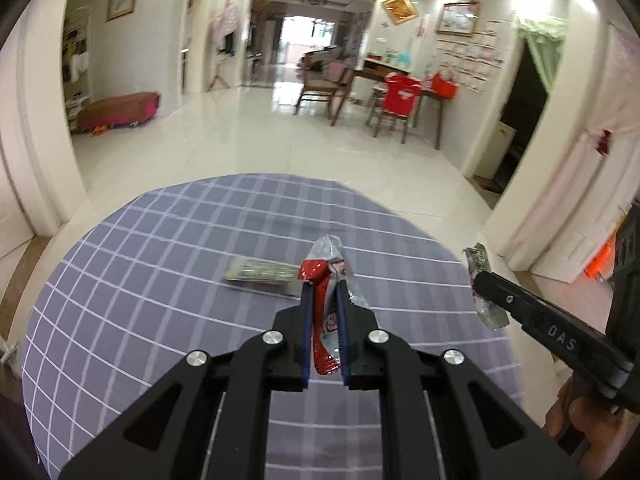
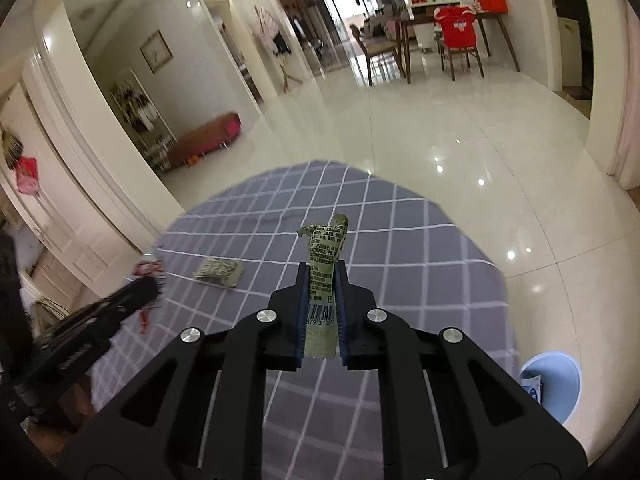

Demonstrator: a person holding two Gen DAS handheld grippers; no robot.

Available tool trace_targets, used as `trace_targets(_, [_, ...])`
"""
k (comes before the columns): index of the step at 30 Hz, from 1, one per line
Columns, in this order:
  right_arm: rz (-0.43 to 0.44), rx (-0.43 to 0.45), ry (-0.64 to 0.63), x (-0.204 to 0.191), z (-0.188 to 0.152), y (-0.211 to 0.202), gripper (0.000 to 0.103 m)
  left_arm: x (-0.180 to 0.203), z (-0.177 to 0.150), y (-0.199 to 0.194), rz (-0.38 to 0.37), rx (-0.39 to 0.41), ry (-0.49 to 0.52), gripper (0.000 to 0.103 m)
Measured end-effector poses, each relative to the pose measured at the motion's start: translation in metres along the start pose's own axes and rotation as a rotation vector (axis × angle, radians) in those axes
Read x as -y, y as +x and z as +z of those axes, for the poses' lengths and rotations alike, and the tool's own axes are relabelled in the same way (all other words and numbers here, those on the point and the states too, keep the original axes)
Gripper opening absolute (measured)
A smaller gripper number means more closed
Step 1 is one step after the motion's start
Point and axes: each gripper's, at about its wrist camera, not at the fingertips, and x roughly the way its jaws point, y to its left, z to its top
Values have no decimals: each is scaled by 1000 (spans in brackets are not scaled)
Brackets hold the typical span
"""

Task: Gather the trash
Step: 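Carry wrapper and receipt over the bucket and open both tools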

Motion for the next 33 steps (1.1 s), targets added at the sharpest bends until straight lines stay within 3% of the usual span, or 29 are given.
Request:
trace_targets(10, [-8, 193, 105, 57, -40, -135, 13, 121, -27, -33, -146, 6, 175, 11])
trace_targets(18, [-150, 319, 247, 135, -97, -232, 13, 235, -78, -22, -292, -69, 349, 11])
trace_targets(25, [-249, 342, 336, 188, -136, -271, 13, 306, -121, -5, -383, -138, 460, 11])
trace_targets(33, [-305, 332, 382, 227, -151, -275, 13, 353, -144, 16, -396, -173, 537, 11])
